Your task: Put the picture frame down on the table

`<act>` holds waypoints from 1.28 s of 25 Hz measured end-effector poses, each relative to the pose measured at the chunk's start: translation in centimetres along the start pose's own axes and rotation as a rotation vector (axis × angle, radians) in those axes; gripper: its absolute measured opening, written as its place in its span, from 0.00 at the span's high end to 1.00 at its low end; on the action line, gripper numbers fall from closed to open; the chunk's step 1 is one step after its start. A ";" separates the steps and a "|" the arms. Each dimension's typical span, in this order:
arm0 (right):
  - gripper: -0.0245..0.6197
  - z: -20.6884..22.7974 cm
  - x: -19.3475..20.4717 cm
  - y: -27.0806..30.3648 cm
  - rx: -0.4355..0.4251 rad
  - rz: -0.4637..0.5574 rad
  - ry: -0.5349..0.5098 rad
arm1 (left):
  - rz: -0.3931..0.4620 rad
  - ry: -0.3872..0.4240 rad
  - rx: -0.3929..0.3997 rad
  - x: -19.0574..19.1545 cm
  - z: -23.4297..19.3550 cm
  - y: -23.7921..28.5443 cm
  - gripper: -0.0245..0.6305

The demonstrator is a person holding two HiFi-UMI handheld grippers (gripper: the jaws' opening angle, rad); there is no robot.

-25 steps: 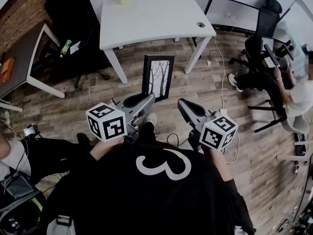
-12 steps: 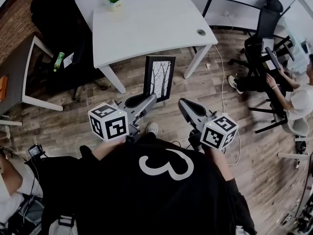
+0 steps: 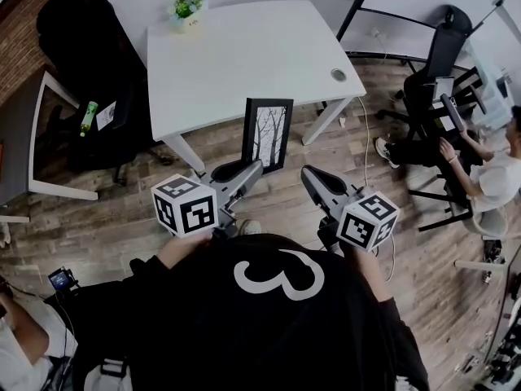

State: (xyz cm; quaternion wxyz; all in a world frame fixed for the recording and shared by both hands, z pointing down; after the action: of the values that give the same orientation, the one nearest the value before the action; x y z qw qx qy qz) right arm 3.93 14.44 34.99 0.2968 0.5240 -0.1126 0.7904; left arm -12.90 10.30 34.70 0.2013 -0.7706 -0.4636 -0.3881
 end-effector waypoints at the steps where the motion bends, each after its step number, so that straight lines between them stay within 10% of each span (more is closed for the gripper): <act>1: 0.93 0.4 -0.1 0.6 0.001 0.000 0.000 | -0.001 -0.001 -0.002 -0.3 -0.6 0.3 0.86; 32: 0.93 8.3 -3.7 9.0 -0.075 -0.030 0.023 | 0.041 -0.033 -0.084 -5.4 -8.2 7.0 0.86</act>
State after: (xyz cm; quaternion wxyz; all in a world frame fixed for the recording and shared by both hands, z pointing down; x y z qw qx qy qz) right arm 5.94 1.86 36.37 0.3291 0.5050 -0.1309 0.7871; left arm -11.59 -1.63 35.87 0.1688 -0.7940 -0.4343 -0.3903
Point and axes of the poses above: the fingertips, and each gripper's own axes: y forward along the fingers, z to its right, x out of its underside, the point moved 5 cm from there along -y, backward along the fingers, and after that the axes turned 10 degrees about z, right-handed, at the moved point
